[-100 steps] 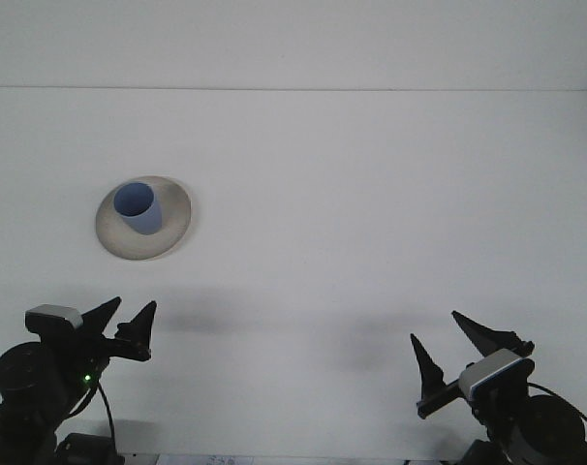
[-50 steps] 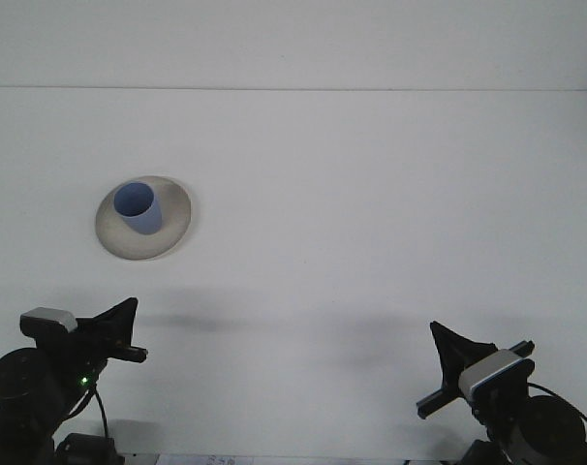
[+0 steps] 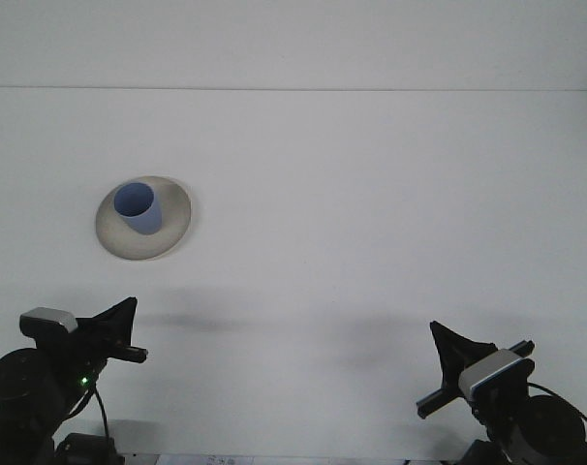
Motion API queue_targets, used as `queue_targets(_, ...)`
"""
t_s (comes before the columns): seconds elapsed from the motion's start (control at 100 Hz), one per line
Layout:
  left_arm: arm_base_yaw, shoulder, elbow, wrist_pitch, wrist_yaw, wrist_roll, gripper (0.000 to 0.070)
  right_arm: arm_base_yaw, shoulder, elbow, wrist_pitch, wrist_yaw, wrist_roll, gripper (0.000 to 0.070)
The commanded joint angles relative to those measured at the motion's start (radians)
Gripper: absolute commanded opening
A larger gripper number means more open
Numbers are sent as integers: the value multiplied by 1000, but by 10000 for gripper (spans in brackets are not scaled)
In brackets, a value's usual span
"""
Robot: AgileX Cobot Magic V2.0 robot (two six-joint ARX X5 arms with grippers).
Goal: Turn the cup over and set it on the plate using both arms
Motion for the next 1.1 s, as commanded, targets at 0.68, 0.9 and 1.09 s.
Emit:
queue_targets(0.68, 89, -346, -637, 472, -297, 274, 15, 9, -1, 4, 14, 0, 0, 7)
queue_targets(0.9, 88, -346, -637, 471, -296, 262, 15, 9, -1, 4, 14, 0, 0, 7)
queue_targets(1.09, 88, -346, -637, 470, -296, 262, 15, 9, -1, 4, 14, 0, 0, 7)
